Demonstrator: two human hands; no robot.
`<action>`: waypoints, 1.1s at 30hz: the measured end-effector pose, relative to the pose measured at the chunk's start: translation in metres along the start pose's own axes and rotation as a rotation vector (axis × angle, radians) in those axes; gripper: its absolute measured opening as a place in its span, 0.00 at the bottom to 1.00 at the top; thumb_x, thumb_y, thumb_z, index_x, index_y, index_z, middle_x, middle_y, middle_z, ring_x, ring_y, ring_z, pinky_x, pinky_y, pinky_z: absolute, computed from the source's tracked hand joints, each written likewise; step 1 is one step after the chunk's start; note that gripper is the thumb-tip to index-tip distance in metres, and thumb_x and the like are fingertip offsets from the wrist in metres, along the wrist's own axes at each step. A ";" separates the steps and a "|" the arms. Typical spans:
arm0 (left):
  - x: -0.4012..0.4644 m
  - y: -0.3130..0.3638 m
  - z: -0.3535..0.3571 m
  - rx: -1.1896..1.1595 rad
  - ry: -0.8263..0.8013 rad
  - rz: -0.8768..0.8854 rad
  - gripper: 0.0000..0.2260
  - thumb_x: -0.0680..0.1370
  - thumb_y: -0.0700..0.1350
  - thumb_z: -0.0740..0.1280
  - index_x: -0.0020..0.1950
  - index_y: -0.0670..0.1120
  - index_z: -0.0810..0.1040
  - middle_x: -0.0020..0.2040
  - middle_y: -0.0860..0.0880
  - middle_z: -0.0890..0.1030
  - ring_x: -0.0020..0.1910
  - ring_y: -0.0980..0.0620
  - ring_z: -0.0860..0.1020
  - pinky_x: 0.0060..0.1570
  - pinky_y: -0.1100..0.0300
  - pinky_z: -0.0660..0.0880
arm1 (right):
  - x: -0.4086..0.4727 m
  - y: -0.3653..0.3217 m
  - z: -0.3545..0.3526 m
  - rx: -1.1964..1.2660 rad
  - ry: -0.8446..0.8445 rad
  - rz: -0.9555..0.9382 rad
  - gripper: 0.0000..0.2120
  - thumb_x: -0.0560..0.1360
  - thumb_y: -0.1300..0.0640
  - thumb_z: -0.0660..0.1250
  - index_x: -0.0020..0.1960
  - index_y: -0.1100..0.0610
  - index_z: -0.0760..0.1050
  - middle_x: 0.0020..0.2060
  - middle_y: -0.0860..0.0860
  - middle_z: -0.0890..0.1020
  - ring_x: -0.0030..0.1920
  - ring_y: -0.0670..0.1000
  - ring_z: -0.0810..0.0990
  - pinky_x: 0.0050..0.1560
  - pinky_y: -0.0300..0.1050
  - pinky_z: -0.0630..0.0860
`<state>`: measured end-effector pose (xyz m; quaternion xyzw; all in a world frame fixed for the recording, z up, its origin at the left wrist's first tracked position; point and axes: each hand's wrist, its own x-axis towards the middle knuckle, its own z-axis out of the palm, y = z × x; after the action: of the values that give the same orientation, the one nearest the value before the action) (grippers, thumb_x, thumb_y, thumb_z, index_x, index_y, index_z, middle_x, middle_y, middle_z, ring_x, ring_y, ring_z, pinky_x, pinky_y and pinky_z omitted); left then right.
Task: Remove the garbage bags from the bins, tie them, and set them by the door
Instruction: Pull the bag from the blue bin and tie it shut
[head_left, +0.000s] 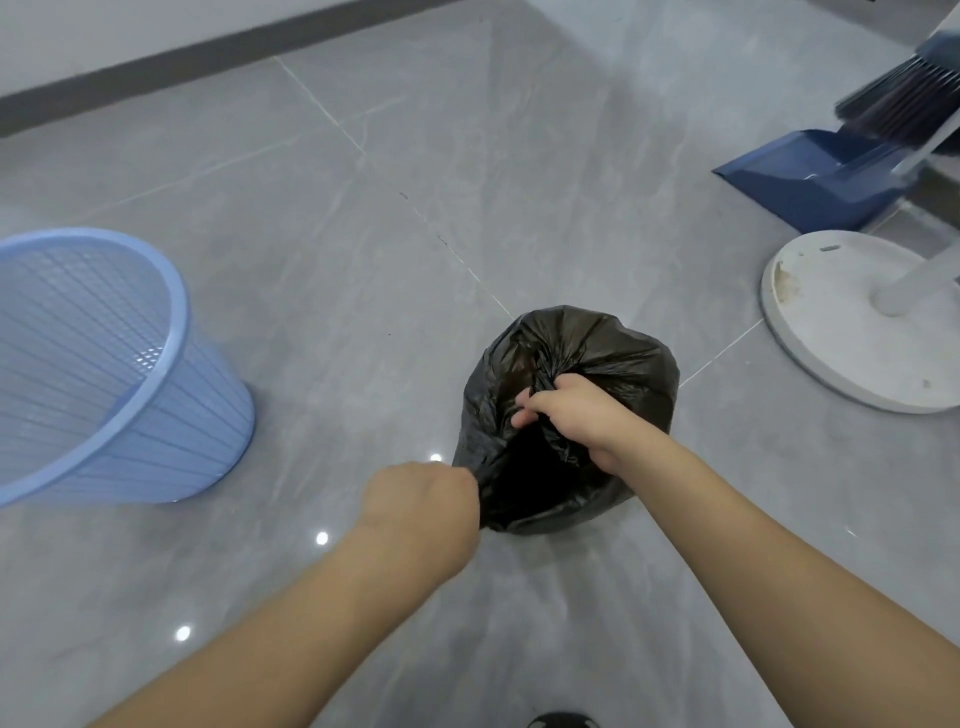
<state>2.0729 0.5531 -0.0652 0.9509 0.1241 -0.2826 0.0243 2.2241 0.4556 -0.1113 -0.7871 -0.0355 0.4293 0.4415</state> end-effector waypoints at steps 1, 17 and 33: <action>0.005 -0.003 -0.004 -0.083 -0.006 0.012 0.06 0.78 0.44 0.58 0.48 0.47 0.74 0.53 0.45 0.80 0.51 0.43 0.79 0.40 0.57 0.67 | -0.002 -0.001 -0.001 0.107 -0.027 -0.020 0.11 0.74 0.61 0.67 0.55 0.61 0.78 0.47 0.55 0.86 0.47 0.52 0.83 0.55 0.50 0.79; 0.027 -0.061 -0.053 -0.624 0.122 0.014 0.12 0.79 0.46 0.59 0.38 0.46 0.73 0.41 0.51 0.75 0.43 0.51 0.74 0.41 0.56 0.70 | -0.040 -0.030 -0.005 -0.169 -0.629 0.020 0.15 0.74 0.52 0.70 0.55 0.62 0.82 0.50 0.55 0.85 0.52 0.54 0.84 0.55 0.46 0.79; 0.041 -0.031 -0.037 -1.497 -0.010 -0.008 0.13 0.80 0.41 0.56 0.47 0.40 0.79 0.28 0.40 0.79 0.29 0.45 0.79 0.38 0.57 0.80 | -0.071 -0.052 -0.012 -1.236 0.513 -0.657 0.09 0.71 0.59 0.64 0.52 0.55 0.72 0.48 0.50 0.72 0.38 0.56 0.76 0.32 0.44 0.63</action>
<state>2.1180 0.5962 -0.0552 0.6784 0.2867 -0.1268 0.6644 2.2053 0.4483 -0.0247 -0.9163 -0.3996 -0.0204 0.0182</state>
